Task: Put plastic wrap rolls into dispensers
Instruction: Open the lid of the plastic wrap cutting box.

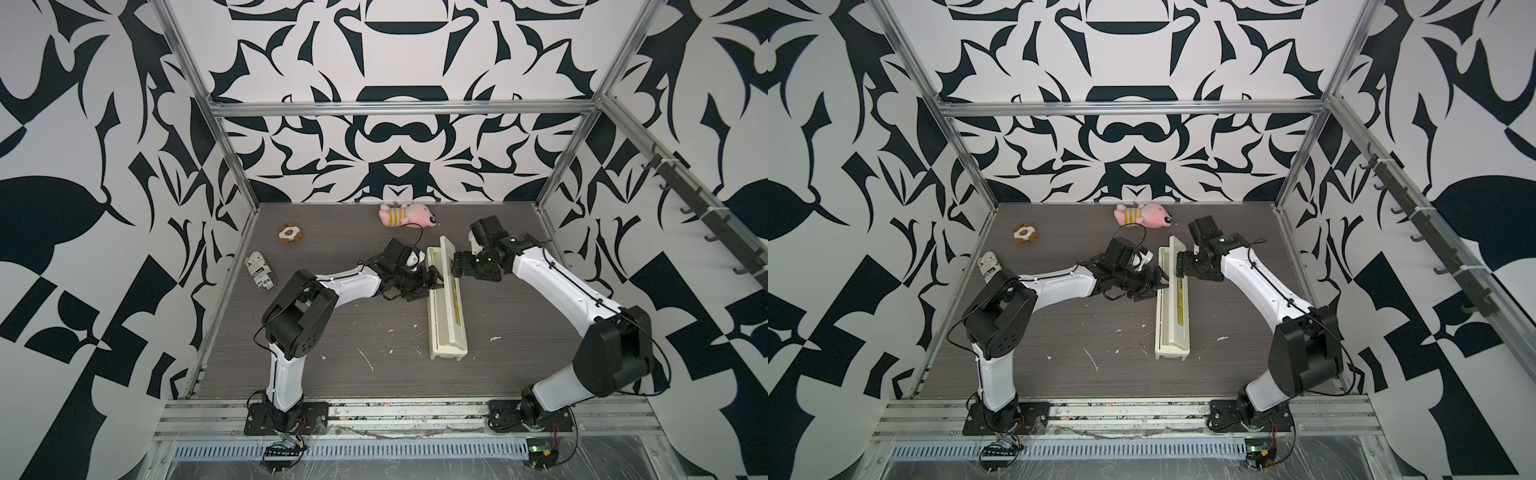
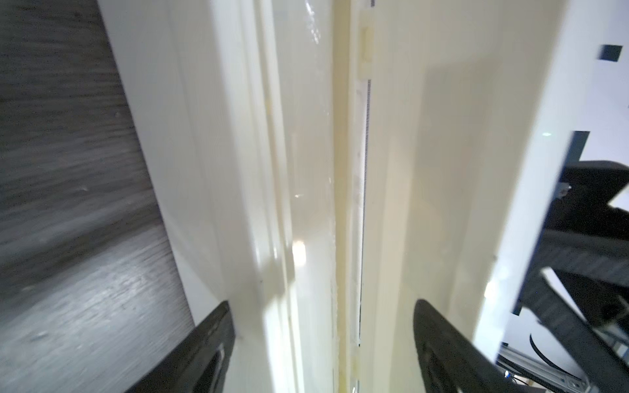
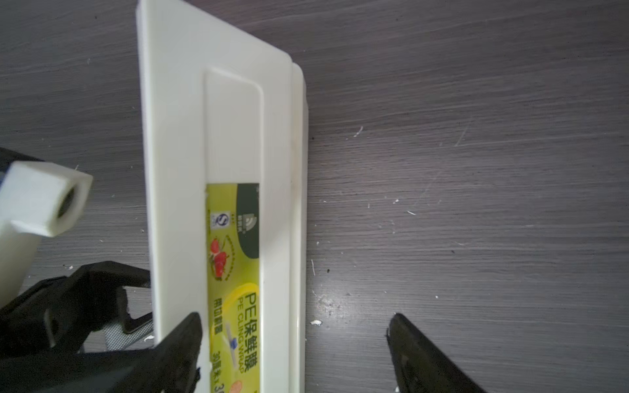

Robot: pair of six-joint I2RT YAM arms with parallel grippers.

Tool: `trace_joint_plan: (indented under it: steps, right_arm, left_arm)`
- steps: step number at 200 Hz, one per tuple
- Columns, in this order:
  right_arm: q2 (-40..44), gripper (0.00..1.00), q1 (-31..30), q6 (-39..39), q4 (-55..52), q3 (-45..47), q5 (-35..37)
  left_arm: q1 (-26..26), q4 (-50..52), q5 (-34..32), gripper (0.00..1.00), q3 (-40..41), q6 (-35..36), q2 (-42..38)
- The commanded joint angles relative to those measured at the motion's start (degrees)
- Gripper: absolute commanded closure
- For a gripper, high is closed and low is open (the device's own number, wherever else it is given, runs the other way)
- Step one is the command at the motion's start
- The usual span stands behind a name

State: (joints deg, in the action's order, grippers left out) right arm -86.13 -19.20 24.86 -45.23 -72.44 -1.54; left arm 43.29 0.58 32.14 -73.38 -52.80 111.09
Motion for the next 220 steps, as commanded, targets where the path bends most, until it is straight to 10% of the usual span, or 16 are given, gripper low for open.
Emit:
trace_joint_plan:
  steps: [1,94,220]
  right_arm:
    - [4.82,0.14,2.49,-1.33,-0.13,1.14,0.02]
    - [12.44,0.04,6.94,-3.27,5.34,9.26,-11.03]
    - [21.73,0.07,1.88,-6.37,-0.81,8.47,-7.04]
  left_arm:
    - [2.33,7.0,-0.53,0.16,-5.37,3.59,0.45]
    - [4.63,17.31,-6.3,0.09,-10.73,5.92,5.78]
    - [4.96,32.34,-6.95,0.04,-28.19,13.02,9.45]
